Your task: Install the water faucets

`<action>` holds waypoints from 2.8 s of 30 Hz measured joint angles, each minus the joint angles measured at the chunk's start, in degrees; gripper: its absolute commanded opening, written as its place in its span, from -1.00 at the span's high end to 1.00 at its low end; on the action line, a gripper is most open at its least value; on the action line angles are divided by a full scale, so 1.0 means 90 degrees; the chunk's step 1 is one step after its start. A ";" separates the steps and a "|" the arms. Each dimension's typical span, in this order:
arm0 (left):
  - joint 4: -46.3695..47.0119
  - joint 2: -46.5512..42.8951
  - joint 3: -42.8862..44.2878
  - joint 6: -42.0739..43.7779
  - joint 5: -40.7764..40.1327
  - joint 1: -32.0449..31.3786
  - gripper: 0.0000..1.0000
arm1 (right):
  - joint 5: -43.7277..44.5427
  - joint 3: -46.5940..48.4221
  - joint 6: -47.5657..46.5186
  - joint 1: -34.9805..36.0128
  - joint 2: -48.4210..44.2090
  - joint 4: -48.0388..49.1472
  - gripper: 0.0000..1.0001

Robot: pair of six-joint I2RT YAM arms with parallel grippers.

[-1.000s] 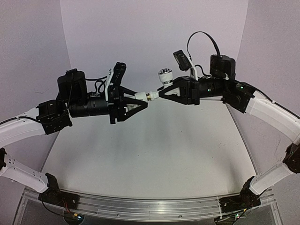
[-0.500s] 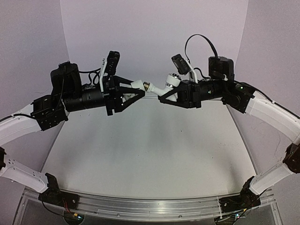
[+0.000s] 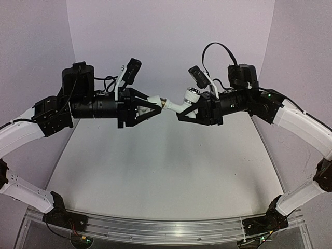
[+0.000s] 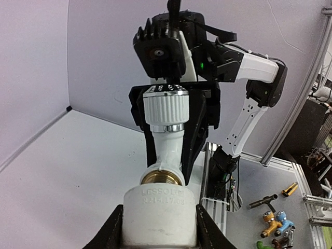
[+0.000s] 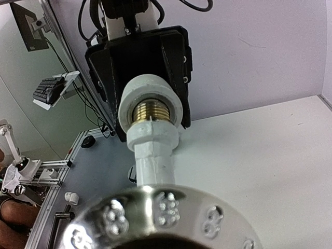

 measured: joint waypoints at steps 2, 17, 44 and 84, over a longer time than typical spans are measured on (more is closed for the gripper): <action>-0.0144 0.0000 0.0000 -0.0242 -0.0009 0.0002 1.00 | 0.0121 0.0000 -0.0164 0.0015 0.0000 -0.0138 1.00; 0.0254 0.0056 -0.0312 -0.2833 0.1394 0.0597 0.99 | 0.0516 0.0133 -0.1227 0.0054 0.0000 -0.0849 1.00; -0.0584 0.0817 0.0131 -0.3017 0.2717 0.0809 1.00 | 0.1064 0.0290 -0.2088 0.0162 0.0007 -0.2007 1.00; -0.2249 0.0737 0.0490 0.0504 0.1631 0.0502 1.00 | 0.0322 0.0625 -0.1330 0.0199 0.0635 -0.2678 1.00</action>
